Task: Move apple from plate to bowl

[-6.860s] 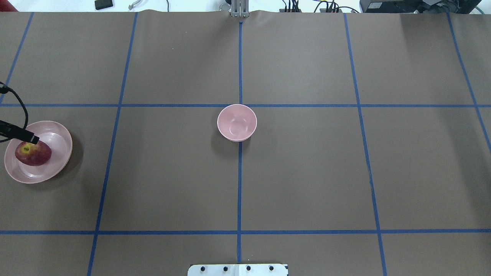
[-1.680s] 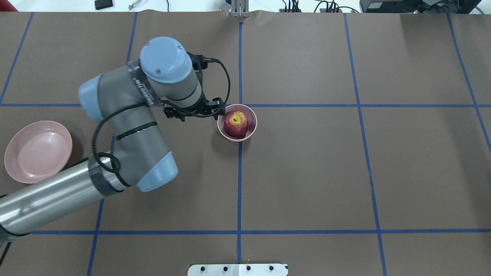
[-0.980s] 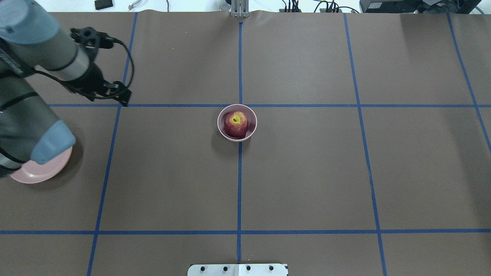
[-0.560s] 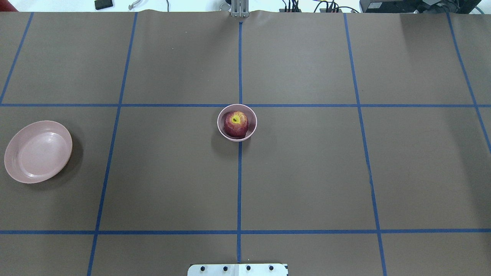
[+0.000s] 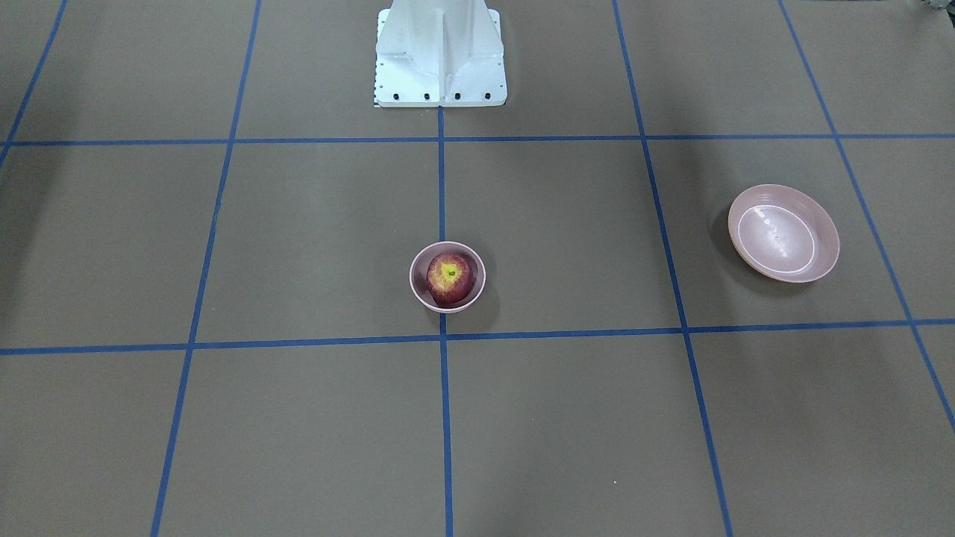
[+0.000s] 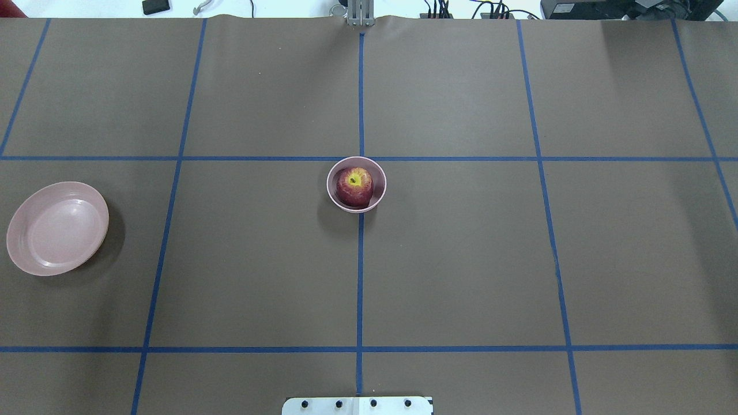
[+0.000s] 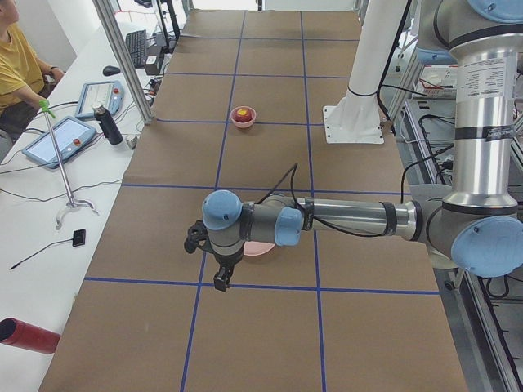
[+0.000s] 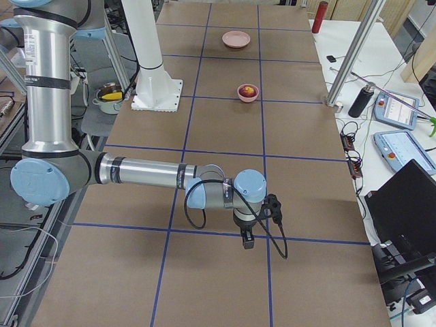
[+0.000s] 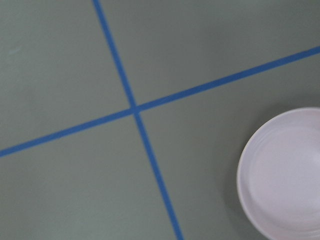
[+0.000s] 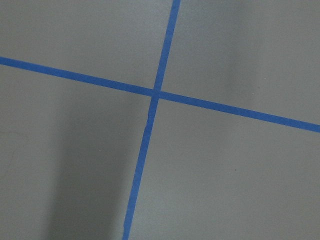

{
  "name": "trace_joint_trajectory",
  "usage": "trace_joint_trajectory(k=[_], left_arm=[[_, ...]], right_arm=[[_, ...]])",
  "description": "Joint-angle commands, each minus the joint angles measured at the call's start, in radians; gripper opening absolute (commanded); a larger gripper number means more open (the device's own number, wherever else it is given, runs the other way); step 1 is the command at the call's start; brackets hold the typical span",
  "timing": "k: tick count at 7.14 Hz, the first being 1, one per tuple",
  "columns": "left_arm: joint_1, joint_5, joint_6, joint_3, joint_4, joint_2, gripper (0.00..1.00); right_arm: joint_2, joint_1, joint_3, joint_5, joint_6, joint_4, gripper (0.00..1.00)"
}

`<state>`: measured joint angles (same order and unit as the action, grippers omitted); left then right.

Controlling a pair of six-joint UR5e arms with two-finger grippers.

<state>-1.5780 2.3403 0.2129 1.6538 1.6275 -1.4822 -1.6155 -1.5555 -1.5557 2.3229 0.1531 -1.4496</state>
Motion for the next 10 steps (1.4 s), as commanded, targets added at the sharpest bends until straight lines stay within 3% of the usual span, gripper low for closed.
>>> trace_joint_trajectory(k=[1, 4, 10], left_arm=[[-0.063, 0.039, 0.000, 0.001, -0.001, 0.023, 0.98], [-0.069, 0.074, -0.015, 0.015, -0.121, 0.005, 0.98], [-0.076, 0.054, -0.006, 0.047, -0.089, 0.014, 0.98]], right_arm=[[0.000, 0.000, -0.003, 0.001, -0.001, 0.000, 1.00], [0.000, 0.000, -0.003, 0.000, -0.001, 0.000, 1.00], [0.000, 0.000, -0.009, 0.003, -0.007, 0.000, 1.00]])
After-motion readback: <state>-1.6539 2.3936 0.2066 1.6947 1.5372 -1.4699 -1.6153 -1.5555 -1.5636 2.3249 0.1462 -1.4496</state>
